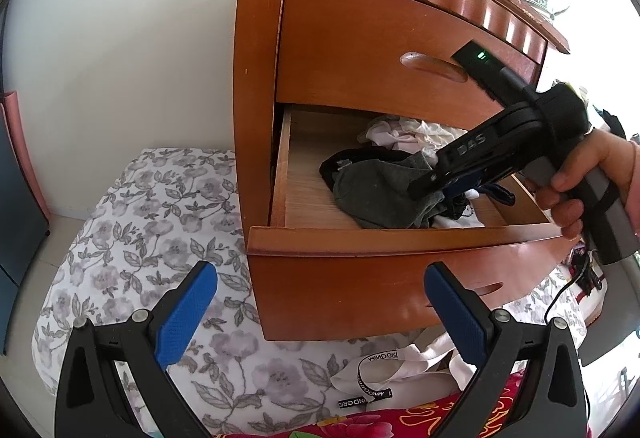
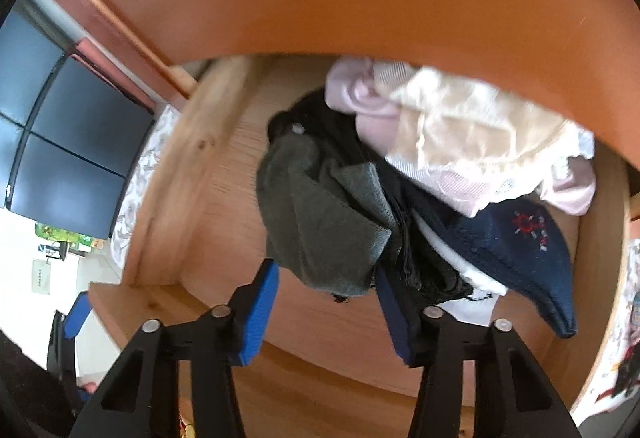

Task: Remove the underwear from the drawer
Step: 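Close the right gripper on the dark green cloth and lift it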

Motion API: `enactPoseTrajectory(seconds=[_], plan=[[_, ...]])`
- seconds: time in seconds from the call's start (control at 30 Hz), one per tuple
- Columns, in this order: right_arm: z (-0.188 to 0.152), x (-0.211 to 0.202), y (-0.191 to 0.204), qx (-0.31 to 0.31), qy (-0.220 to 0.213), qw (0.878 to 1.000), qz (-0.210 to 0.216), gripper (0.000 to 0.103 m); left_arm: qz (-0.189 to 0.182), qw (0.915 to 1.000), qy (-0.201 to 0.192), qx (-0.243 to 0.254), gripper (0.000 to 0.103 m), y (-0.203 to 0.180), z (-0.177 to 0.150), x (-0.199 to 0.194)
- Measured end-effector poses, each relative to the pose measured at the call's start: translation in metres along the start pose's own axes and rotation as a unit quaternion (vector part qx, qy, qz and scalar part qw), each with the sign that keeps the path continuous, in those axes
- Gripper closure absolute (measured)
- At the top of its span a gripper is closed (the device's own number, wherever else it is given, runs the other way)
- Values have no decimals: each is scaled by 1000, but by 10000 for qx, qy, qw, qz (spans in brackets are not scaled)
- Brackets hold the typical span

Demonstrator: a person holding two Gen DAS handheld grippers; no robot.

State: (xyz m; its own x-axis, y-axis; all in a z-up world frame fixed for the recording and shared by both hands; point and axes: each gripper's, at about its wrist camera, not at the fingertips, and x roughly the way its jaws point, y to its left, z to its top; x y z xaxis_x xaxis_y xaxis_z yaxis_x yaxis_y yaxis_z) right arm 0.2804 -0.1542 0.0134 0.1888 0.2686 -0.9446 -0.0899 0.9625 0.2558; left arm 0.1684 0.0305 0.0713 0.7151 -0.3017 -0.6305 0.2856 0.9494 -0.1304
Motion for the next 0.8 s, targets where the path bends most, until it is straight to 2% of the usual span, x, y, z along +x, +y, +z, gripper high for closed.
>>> enactPoseTrajectory(seconds=[0.1, 0.2, 0.27, 0.33, 0.53, 0.8], plan=[[6, 10, -6, 241, 98, 9997, 39, 54, 4, 10000, -3, 18, 0, 0, 0, -1], [9, 13, -9, 372, 83, 9993, -17, 69, 14, 10000, -2, 5, 0, 1, 0, -1], [8, 10, -8, 364, 3, 9993, -8, 84, 25, 10000, -7, 2, 0, 2, 0, -1], [7, 4, -4, 293, -115, 9995, -5, 89, 31, 10000, -5, 0, 0, 2, 0, -1], [-5, -34, 0, 212, -624, 9977, 163, 92, 22, 10000, -16, 44, 0, 0, 0, -4], [-32, -99, 3, 155, -1376, 9877, 721, 92, 20, 10000, -29, 58, 0, -4, 1, -8]])
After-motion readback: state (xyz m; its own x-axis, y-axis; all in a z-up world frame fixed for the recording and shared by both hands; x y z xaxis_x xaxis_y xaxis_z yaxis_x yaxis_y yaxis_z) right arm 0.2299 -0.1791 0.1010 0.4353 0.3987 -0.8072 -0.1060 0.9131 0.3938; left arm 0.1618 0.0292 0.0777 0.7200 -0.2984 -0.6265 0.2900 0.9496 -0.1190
